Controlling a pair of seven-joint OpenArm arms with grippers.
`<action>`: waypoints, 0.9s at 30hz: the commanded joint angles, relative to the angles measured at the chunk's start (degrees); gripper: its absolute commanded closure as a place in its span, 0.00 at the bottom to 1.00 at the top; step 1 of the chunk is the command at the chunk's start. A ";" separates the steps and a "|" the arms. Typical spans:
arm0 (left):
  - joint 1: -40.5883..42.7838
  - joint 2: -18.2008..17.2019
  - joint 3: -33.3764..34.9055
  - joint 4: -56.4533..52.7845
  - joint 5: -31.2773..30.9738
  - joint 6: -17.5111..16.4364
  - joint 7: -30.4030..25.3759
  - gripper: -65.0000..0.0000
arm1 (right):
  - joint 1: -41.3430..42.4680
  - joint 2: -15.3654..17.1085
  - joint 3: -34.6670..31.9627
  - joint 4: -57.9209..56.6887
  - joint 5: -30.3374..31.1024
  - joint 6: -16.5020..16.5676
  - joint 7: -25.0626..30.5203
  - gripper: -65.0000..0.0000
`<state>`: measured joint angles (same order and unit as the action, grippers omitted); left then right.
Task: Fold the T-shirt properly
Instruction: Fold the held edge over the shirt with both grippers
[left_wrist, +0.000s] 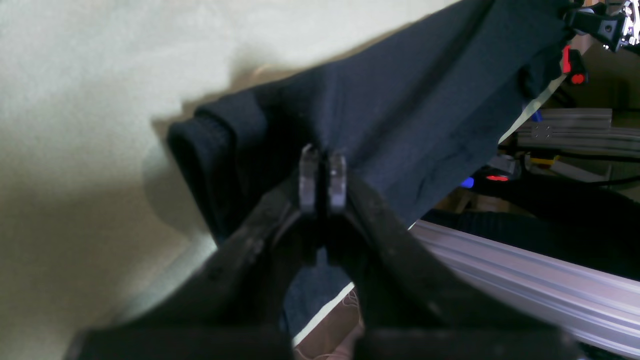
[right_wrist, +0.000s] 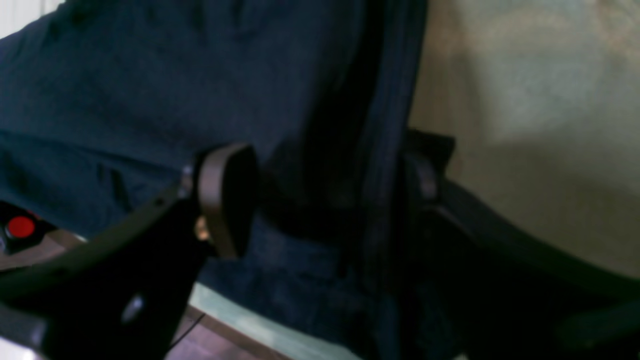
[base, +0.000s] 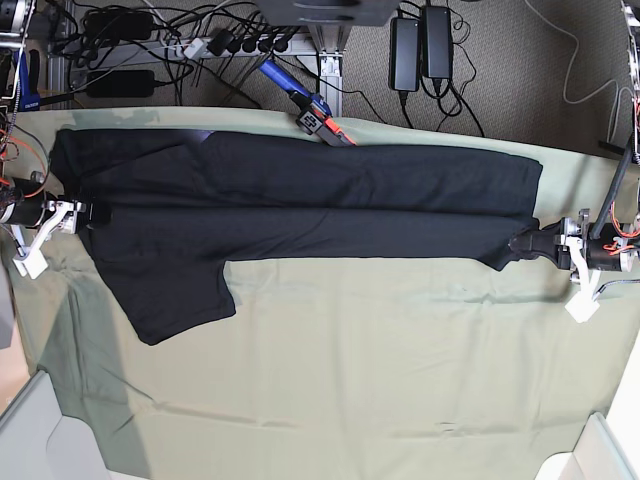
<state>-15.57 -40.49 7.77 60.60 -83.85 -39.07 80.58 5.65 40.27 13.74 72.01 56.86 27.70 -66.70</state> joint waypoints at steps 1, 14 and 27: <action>-1.22 -1.40 -0.50 0.74 -1.15 -0.93 -0.58 1.00 | 1.68 1.77 1.79 0.96 0.55 5.07 0.70 0.35; -1.22 -1.42 -0.50 0.96 -1.15 -0.93 -0.58 1.00 | 16.46 -5.09 3.45 -3.80 -12.33 5.01 11.04 0.35; -1.22 -1.42 -0.50 0.96 -1.15 -0.93 -0.58 1.00 | 24.33 -12.33 -5.42 -20.90 -20.63 5.11 19.89 0.35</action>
<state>-15.57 -40.51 7.77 60.84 -83.85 -39.07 80.58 28.27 26.83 7.88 50.19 35.48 28.03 -47.77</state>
